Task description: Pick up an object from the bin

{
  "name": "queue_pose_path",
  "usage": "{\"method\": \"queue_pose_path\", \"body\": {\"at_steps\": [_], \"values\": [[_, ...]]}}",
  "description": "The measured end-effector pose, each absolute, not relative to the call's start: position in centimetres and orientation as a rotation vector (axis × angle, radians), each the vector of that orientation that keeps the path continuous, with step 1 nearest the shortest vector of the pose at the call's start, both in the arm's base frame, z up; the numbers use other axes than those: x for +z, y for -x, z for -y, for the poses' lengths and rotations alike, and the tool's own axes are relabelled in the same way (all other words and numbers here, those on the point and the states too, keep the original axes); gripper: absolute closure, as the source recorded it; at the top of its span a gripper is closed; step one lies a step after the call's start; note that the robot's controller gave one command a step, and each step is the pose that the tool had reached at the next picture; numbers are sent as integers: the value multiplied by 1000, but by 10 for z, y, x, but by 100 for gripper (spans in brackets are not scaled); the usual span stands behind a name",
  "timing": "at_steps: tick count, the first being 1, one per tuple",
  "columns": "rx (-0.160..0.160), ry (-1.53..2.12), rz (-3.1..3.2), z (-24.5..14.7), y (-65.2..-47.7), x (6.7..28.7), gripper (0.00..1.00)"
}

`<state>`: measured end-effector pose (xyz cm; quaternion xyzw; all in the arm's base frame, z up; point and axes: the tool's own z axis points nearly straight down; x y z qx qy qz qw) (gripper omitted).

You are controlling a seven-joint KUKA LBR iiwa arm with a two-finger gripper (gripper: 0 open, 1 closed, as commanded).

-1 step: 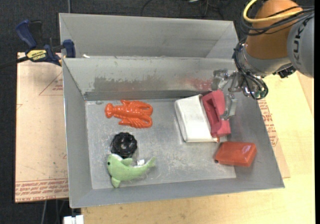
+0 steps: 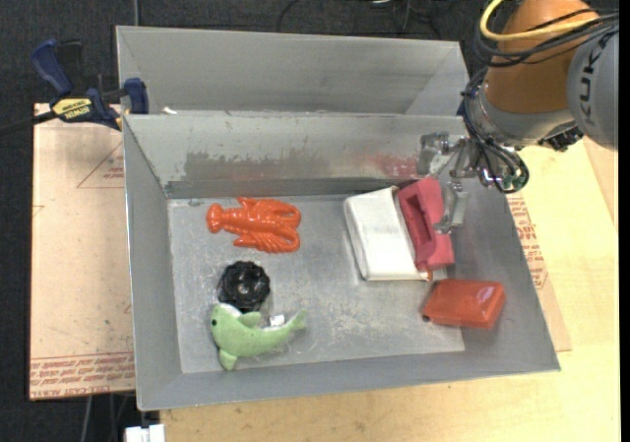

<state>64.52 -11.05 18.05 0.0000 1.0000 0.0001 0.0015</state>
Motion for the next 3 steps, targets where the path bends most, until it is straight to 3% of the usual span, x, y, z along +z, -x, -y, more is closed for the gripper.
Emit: {"method": "queue_pose_path", "body": {"at_steps": [1, 2, 3], "values": [[2, 535, -3094, 37, -620, 89, 0], [1, 1426, -2784, 89, -622, 111, 0], [-3, 1327, -2840, -6, -618, 103, 0]]}}
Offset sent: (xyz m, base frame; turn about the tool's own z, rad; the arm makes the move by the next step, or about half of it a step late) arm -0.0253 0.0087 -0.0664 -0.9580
